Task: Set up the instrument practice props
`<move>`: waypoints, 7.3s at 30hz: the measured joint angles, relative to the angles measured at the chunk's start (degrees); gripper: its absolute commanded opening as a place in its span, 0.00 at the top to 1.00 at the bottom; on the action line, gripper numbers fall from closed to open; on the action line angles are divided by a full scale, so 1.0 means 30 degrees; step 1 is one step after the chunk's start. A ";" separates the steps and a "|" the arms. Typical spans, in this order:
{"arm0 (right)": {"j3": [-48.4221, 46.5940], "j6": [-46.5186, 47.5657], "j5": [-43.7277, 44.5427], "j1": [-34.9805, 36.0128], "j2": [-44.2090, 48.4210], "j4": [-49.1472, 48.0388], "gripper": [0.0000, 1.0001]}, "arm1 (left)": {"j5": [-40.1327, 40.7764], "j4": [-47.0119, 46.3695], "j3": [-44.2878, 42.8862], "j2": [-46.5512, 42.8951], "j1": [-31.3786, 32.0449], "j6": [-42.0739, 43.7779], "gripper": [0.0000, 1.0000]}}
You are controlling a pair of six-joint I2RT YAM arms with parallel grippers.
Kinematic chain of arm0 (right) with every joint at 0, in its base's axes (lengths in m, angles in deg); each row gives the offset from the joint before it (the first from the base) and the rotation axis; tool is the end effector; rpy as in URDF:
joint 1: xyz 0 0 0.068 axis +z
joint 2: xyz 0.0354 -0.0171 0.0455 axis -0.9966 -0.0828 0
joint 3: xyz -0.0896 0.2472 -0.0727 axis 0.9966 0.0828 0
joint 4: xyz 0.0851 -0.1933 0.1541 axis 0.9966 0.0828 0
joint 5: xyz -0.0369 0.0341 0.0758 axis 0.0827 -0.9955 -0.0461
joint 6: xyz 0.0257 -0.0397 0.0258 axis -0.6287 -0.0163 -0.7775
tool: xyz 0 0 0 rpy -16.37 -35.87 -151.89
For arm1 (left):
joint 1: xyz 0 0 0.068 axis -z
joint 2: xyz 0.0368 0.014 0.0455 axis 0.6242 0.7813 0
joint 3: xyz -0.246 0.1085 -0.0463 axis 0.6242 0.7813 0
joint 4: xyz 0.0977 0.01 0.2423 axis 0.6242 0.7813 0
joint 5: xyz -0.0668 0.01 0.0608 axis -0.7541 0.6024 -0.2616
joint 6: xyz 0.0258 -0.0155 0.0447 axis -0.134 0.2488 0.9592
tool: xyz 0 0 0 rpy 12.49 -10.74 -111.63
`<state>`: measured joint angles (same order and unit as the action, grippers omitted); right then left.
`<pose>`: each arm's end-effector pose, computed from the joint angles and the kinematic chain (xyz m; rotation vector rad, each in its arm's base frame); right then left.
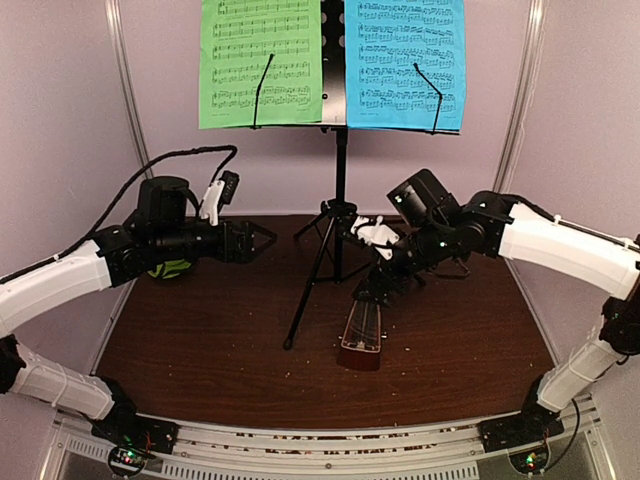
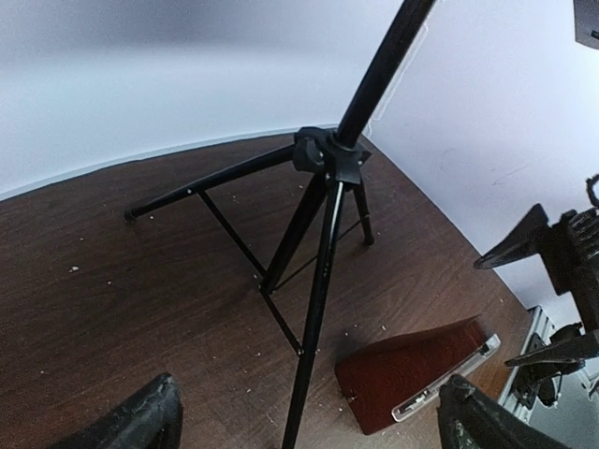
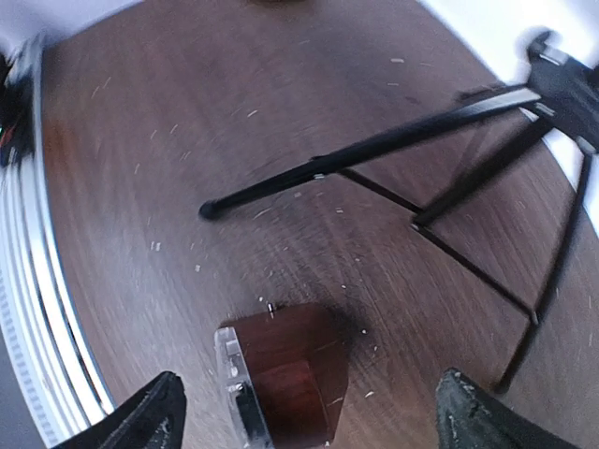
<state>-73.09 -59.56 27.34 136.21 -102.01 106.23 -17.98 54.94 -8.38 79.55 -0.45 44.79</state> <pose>0.1987 0.2562 0.3345 -1.3865 2.0259 0.5402 0.2165 -0.1792 0.3337 0.3553 2.0163 -0.9243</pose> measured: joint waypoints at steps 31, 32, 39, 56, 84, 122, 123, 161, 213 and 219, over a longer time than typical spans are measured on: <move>-0.5093 -2.4713 1.0812 0.3526 -0.5435 0.6149 0.07 | 0.4969 0.0641 0.1013 -0.1392 -0.0102 -0.0831 0.02; -0.5093 -2.5048 1.0812 0.3548 -0.5581 0.6499 0.08 | 0.5042 0.0685 0.1013 -0.1443 -0.0109 -0.0794 0.02; -0.3978 -2.6228 1.0856 0.3563 -0.5639 0.6754 0.31 | 0.5173 0.0765 0.1246 -0.1581 -0.0109 -0.0729 0.02; 0.0772 -2.3467 1.0120 0.3118 -0.1668 0.3483 0.76 | 0.1581 -0.0262 0.4233 -0.2871 -0.0022 0.1122 0.09; 0.8539 -1.3034 -0.0860 0.0342 0.6164 -1.1548 1.00 | -0.1683 -0.1348 0.5195 -0.1734 0.4932 0.4415 0.02; 0.8335 -1.2582 -0.3912 0.0248 0.6127 -1.1555 1.00 | -0.1501 -0.0095 0.1872 0.2579 0.6229 1.0892 0.23; 0.8327 -1.2582 -0.3905 0.0248 0.6127 -1.1548 1.00 | -0.1552 -0.0015 0.1807 0.2608 0.6229 1.0936 0.26; 0.5391 -1.7755 0.9384 0.1457 0.0503 -0.4007 0.82 | 0.6171 -0.2259 0.2543 0.1362 0.5238 0.4146 0.02; 1.1307 -1.9970 1.0309 -0.4554 1.2772 -0.5989 0.00 | 1.1009 0.2652 -0.9814 1.1256 0.9653 -0.2601 0.02; 1.1307 -1.9642 0.9952 -0.5005 1.2750 -0.5574 0.00 | 1.2254 0.4306 -1.2007 1.3005 0.9683 -0.4328 0.02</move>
<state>-39.17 -118.49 57.20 121.19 -63.76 89.51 18.79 67.86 -44.40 118.56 28.60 31.81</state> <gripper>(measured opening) 0.999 0.978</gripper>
